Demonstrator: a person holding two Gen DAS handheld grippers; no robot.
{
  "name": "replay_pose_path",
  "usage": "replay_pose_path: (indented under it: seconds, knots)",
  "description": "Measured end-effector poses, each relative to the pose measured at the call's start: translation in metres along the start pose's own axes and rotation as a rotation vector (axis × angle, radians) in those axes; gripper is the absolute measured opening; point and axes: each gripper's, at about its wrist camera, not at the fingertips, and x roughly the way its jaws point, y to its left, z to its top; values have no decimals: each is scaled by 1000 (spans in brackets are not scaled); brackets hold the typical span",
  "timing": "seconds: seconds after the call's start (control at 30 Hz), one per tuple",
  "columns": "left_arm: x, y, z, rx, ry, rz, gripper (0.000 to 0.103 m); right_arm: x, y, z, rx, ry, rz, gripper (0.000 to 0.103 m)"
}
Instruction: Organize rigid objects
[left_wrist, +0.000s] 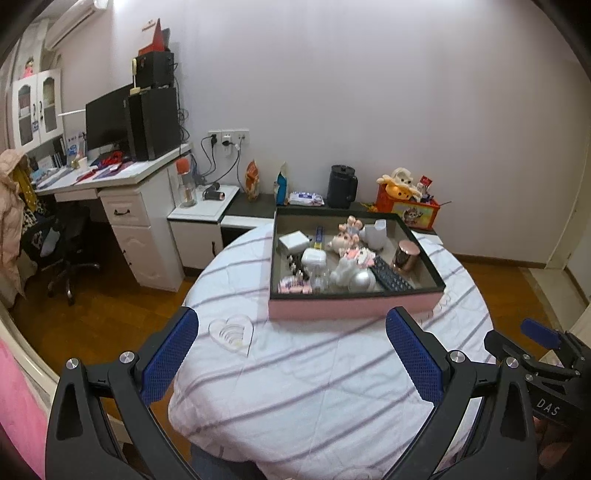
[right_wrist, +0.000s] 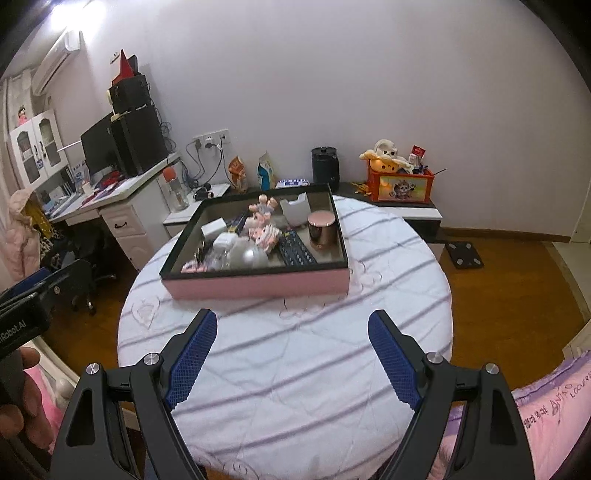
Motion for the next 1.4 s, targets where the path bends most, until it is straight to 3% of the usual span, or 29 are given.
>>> replay_pose_path:
  seconds: [0.3,1.4]
  knots:
    - [-21,0,-18,13,2,8,103,-15,13,-11,-30,-13,17,86]
    - [-37,25,-21,-67,13,32,103,-25,29,-15,-50,-19,21,86]
